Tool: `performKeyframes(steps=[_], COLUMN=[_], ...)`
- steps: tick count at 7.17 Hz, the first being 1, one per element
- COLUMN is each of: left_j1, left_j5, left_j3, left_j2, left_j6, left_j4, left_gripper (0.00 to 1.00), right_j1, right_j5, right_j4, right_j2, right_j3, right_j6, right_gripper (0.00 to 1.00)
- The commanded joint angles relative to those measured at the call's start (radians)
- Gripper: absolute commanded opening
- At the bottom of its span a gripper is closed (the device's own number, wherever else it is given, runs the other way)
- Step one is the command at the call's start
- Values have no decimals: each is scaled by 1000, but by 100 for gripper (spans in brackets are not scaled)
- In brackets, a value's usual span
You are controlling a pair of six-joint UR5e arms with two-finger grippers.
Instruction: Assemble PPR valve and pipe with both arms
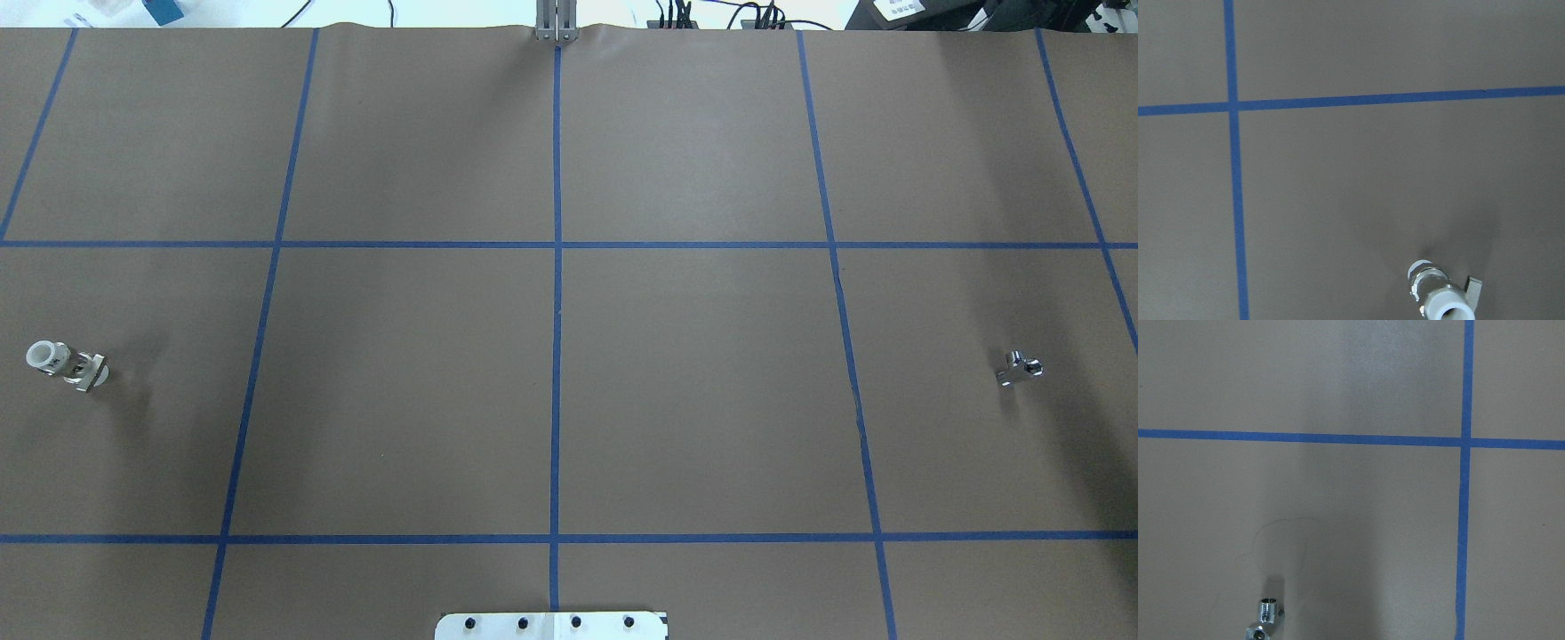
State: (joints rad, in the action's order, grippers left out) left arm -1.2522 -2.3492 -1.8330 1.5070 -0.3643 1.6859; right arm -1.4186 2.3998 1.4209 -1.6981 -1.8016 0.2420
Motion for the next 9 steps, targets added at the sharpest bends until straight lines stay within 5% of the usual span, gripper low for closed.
performKeyframes(steps=[1, 9], left_j1=[94, 203], left_j5=[97, 88], left_j3=[1, 35], left_j2=[1, -30], left_j6=[-41, -56], left_j4=[64, 173], left_gripper=[100, 98], right_j1=[6, 43], right_j5=[1, -4], right_j4=[-3, -13], right_j2=[0, 2], right_j3=[1, 15], right_j6=[5, 11], right_gripper=[100, 100])
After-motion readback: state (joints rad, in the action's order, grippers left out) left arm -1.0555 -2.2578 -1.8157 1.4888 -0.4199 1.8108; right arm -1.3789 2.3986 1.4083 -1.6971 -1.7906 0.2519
